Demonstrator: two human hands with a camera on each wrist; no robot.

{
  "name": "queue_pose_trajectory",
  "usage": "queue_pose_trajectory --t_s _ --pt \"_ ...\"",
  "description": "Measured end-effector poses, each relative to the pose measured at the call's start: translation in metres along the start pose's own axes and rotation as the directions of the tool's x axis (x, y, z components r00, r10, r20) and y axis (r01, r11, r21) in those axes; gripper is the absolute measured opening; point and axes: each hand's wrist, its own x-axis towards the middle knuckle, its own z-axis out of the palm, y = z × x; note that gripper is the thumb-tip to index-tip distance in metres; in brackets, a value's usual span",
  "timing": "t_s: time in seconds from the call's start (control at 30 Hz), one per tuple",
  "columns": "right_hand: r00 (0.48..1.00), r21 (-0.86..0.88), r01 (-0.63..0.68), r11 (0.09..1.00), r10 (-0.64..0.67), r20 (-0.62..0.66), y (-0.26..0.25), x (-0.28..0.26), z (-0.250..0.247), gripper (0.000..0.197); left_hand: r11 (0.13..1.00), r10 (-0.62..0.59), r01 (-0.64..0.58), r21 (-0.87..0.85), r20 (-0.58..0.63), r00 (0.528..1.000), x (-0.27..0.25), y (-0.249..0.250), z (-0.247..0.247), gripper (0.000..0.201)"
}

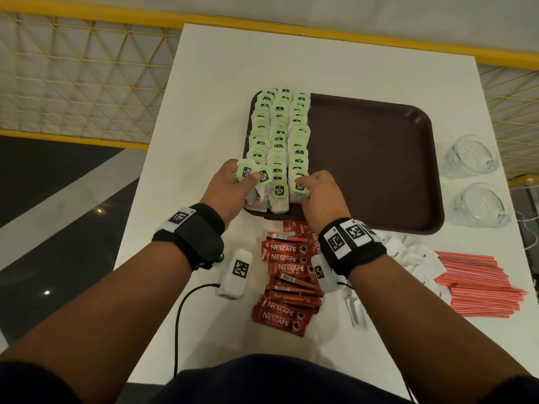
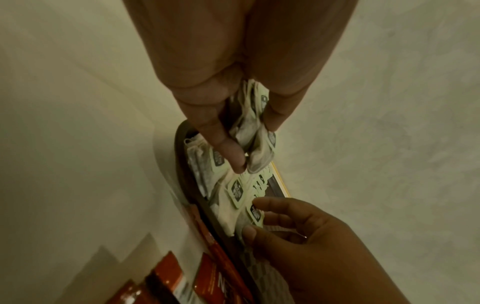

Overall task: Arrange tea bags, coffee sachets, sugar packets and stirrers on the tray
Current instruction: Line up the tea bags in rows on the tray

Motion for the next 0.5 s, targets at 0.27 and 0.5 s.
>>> queue_pose_trajectory --t_s 0.27,0.5 --pt "0.998 -0.072 0.059 0.996 -0.059 -0.001 0.002 0.008 -0.002 0.038 1.0 0.003 -0.003 0.005 0.001 1.0 0.002 0.0 -0.001 0.028" --pt "0.987 0.019 0.091 0.996 -0.088 -0.134 -0.005 -0.003 -0.02 0.027 0.999 0.001 -0.004 0.039 0.094 0.996 0.001 0.001 0.005 0.034"
